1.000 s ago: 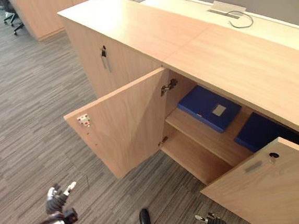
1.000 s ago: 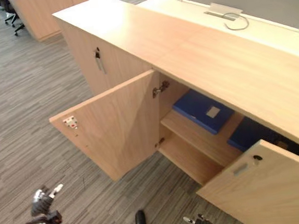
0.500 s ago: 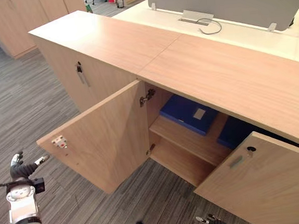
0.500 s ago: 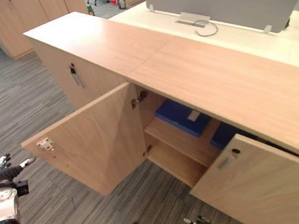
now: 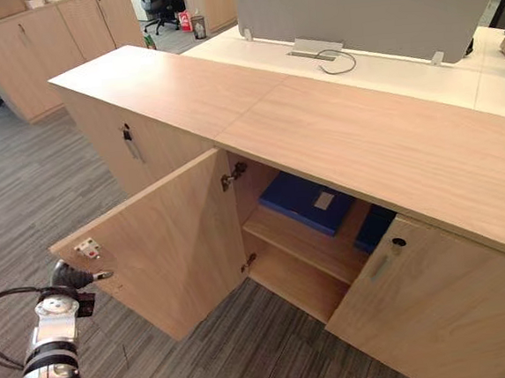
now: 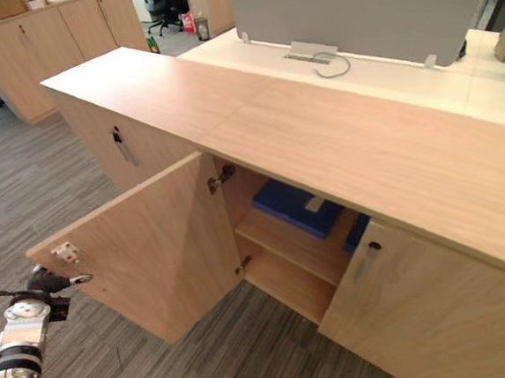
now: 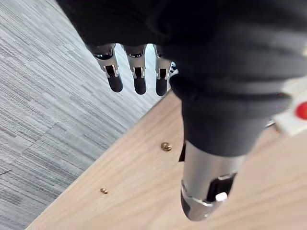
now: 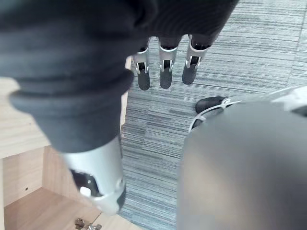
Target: Walk over to the cabinet, pick up the folder, carry it to the office cabinet, place the folder inside the office cabinet, then close the office cabinet door
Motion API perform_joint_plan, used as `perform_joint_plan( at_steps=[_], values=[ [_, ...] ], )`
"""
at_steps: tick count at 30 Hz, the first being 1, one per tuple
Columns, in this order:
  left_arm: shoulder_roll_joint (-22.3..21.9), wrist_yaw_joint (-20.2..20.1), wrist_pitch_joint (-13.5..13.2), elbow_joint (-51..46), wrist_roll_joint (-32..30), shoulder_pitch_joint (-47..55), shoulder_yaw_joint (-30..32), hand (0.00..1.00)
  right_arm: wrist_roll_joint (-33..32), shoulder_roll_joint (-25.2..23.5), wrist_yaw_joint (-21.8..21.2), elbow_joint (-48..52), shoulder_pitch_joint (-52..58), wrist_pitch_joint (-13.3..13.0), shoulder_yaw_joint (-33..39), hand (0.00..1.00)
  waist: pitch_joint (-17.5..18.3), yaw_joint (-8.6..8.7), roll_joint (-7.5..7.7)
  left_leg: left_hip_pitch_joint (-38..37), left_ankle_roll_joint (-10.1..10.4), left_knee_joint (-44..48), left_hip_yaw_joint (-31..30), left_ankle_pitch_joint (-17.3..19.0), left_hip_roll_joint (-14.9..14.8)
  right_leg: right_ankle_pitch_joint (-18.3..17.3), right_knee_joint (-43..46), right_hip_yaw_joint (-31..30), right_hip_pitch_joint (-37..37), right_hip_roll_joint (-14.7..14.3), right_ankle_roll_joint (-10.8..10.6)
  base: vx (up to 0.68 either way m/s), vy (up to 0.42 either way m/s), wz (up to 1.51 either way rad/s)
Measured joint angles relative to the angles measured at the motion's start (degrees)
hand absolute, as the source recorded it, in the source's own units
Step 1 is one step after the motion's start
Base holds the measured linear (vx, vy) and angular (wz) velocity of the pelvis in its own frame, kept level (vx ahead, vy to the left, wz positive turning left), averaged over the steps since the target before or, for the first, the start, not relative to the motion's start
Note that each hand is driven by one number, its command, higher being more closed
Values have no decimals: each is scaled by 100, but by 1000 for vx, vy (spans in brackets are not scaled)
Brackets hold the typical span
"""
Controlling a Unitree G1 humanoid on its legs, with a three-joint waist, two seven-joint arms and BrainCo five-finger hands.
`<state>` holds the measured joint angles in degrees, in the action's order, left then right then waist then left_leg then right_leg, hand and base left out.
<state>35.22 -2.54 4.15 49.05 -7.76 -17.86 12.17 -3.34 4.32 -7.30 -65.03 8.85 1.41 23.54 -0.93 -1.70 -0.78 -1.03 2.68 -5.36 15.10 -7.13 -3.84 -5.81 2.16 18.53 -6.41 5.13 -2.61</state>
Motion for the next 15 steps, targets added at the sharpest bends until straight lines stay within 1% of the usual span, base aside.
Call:
perform_joint_plan(
  at_steps=[3,4,7,10,12,13,14,15],
  values=[
    [-2,-77,1,-132,33,47,-416,0,2,2,-1,0,31,-4,-1,0,3,-52,7,0,-16,-9,-8,3,63,29,4,5,1,91,-48,-45,88,3],
    [-7,-111,0,-363,32,170,-573,0,4,3,-1,0,42,-10,-1,0,1,-91,11,1,-54,-10,-9,10,95,46,6,6,1,107,-77,-43,65,3],
    [-132,-165,-3,-1030,34,642,-814,0,6,5,0,2,38,-39,-10,0,1,-103,11,13,-110,-12,-38,31,181,77,14,28,1,196,-130,-58,88,7],
    [-461,-233,-5,-1641,124,1169,-1145,0,13,9,1,3,6,-52,-20,0,12,-109,13,90,-153,-12,-159,26,296,84,19,143,17,300,-152,-50,89,23],
    [-688,-388,-6,-2134,207,1635,-1570,0,30,23,2,2,-11,-53,-57,0,10,-128,16,169,-188,-12,-236,9,373,95,30,203,52,357,-176,-41,84,26],
    [-793,-497,-15,-2371,295,1906,-1891,0,39,28,2,2,-24,-54,-66,0,10,-136,17,205,-229,-12,-261,1,416,101,32,218,75,398,-185,-36,77,14],
    [-866,-522,-22,-2510,324,2011,-2036,0,49,28,2,3,-32,-58,-67,0,10,-144,16,215,-235,-12,-274,2,438,117,32,234,77,417,-213,-35,70,14],
    [-1029,-651,-40,-2762,396,2144,-2362,0,106,33,2,3,-42,-71,-79,0,11,-158,17,228,-244,-13,-293,4,477,124,35,267,74,454,-225,-32,60,12]
  ],
)
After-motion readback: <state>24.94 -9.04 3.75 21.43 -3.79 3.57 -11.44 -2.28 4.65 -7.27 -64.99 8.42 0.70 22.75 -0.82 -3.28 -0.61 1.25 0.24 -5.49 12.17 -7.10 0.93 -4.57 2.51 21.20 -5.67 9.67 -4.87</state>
